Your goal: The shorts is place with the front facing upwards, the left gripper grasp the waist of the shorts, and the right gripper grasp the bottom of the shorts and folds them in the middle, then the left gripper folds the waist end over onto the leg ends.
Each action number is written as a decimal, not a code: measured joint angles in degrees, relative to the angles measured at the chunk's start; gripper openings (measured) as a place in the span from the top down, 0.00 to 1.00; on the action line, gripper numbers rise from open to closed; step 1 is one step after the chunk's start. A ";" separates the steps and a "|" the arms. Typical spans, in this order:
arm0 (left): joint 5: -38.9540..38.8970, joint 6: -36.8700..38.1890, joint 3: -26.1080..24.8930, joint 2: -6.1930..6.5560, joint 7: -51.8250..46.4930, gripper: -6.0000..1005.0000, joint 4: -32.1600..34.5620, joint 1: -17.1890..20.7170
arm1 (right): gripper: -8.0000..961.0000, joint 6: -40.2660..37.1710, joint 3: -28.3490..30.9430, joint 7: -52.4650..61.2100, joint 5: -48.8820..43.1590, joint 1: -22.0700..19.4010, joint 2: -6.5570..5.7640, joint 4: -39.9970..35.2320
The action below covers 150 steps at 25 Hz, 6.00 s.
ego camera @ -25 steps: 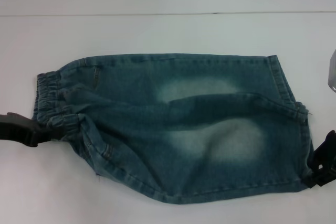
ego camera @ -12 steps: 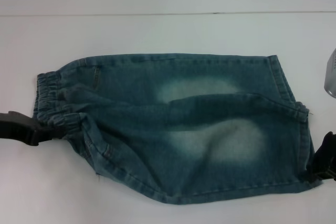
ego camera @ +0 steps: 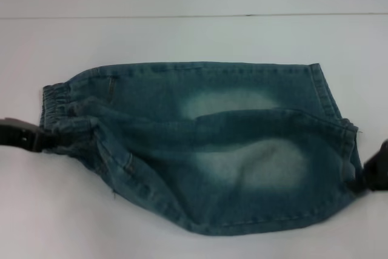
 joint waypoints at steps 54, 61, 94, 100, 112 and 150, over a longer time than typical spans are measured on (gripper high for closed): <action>-1.20 -34.75 2.56 -1.86 -11.39 0.88 -5.60 -1.30 | 0.92 44.81 10.03 -17.41 38.91 -2.81 6.14 15.70; -0.95 -37.88 6.03 -1.73 -11.46 0.87 -7.29 -1.07 | 0.91 47.25 9.43 -16.50 38.70 -2.40 6.23 16.34; 0.37 -44.99 12.75 -1.71 -12.48 0.63 -9.68 -1.70 | 0.78 51.56 6.45 -15.34 38.83 -2.05 6.14 18.58; 0.36 -43.87 12.35 -1.17 -13.16 0.50 -9.55 -1.56 | 0.51 51.63 6.52 -15.60 38.90 -2.30 6.14 18.41; -2.34 -33.92 3.56 0.46 -12.96 0.15 -6.67 -1.29 | 0.12 38.59 7.30 -15.40 39.95 -5.07 5.50 15.02; 6.34 -21.05 1.08 2.89 -22.02 0.13 -10.38 -1.35 | 0.08 5.31 0.45 -23.54 33.82 -9.65 2.38 11.29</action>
